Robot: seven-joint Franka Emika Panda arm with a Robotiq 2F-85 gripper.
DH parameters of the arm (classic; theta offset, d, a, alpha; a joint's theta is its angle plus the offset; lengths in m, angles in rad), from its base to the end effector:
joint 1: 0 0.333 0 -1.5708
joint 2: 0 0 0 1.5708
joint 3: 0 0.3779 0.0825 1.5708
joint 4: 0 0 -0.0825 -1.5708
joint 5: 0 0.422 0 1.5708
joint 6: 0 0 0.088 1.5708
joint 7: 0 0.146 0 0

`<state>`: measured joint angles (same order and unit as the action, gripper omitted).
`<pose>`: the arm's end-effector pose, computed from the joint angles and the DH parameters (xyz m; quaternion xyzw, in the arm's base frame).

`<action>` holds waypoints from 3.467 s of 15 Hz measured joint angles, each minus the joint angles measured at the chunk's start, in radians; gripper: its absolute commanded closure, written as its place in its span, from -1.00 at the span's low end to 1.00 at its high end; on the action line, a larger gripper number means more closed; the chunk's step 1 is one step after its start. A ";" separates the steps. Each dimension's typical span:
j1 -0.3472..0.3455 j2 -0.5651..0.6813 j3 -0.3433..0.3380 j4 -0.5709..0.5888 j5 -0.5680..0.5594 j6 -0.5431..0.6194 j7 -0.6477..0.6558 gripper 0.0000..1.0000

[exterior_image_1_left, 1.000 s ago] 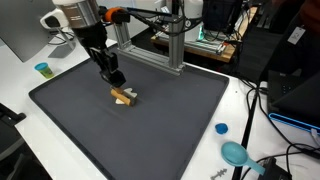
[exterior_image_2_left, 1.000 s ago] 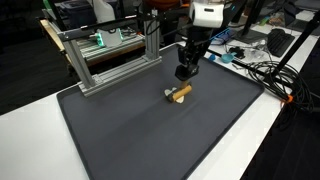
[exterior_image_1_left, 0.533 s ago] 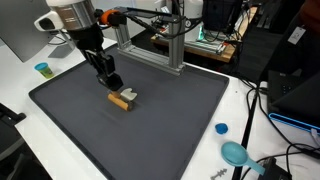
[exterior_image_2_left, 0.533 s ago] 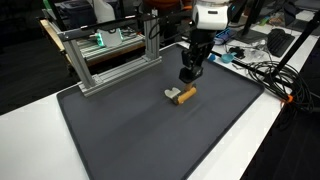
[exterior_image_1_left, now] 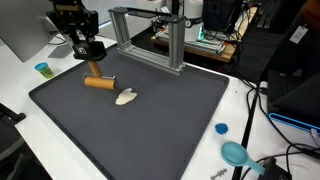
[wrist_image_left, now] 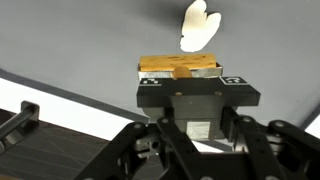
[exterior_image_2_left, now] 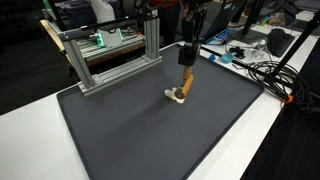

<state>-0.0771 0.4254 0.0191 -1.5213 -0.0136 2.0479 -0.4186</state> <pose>0.7548 -0.0471 0.4287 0.9822 0.1808 0.0486 0.0142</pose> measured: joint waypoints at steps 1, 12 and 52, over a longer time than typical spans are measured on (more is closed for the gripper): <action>0.001 -0.016 0.004 -0.005 -0.002 -0.016 -0.029 0.07; -0.034 -0.021 0.013 -0.114 -0.084 0.121 -0.373 0.57; 0.050 -0.053 0.065 -0.339 -0.100 0.213 -0.772 0.57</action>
<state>-0.0271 0.3725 0.0845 -1.8603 -0.1138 2.2613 -1.1908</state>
